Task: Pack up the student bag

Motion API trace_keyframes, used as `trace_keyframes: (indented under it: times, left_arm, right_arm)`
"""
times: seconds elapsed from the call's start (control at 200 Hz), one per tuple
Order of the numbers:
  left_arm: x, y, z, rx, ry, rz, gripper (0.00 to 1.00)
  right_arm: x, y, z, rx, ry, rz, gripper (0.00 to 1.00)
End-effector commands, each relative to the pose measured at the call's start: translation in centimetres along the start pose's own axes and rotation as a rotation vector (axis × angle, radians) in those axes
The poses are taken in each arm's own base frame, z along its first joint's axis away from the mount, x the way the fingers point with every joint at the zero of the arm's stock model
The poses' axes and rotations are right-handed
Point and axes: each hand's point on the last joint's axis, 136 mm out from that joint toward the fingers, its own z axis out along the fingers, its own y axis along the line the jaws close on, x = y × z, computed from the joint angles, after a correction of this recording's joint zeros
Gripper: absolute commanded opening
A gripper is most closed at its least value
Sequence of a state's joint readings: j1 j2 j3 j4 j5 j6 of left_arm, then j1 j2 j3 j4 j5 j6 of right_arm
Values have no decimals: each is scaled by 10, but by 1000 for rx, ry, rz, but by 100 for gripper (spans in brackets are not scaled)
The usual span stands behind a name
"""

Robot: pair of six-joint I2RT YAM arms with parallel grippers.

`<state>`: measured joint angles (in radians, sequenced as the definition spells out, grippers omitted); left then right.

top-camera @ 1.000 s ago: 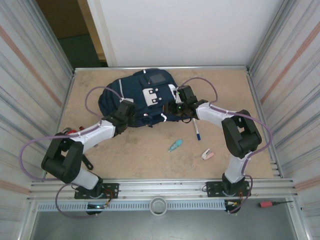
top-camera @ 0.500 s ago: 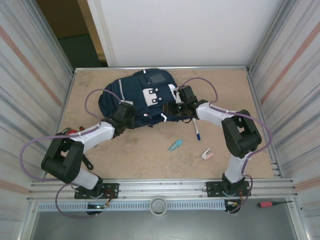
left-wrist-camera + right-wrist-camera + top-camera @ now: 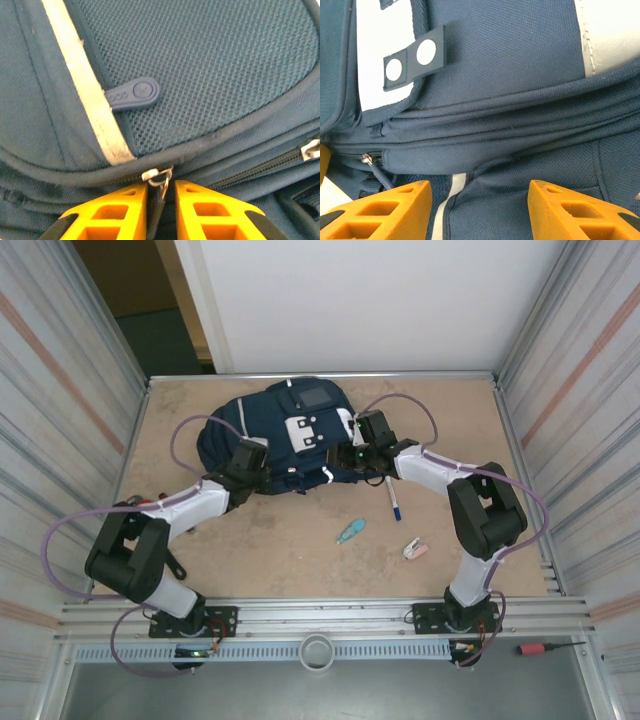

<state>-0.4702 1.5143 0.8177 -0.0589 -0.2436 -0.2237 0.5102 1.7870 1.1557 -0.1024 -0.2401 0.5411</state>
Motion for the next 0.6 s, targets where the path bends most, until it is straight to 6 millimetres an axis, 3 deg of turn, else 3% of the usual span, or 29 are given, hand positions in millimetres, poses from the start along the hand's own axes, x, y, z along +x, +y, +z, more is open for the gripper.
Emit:
trace_keyframes:
  times: [0.0, 0.215, 0.351, 0.476, 0.596]
  left_arm:
    - [-21, -3, 4, 18, -48, -8, 18]
    - [-22, -4, 5, 23, -52, -2, 5]
    - [-23, -2, -1, 27, -72, -9, 0]
    - [-23, -2, -8, 42, -92, -13, 0]
    - [-23, -3, -13, 57, -103, 5, 0]
  right_arm:
    - [7, 2, -9, -1, 10, 3, 53]
    - [17, -3, -23, 73, -14, 14, 59]
    - [28, -12, -30, 140, -38, 50, 76]
    - [38, -16, -19, 128, -44, 132, 84]
    - [30, 1, -6, 35, -64, 185, 87]
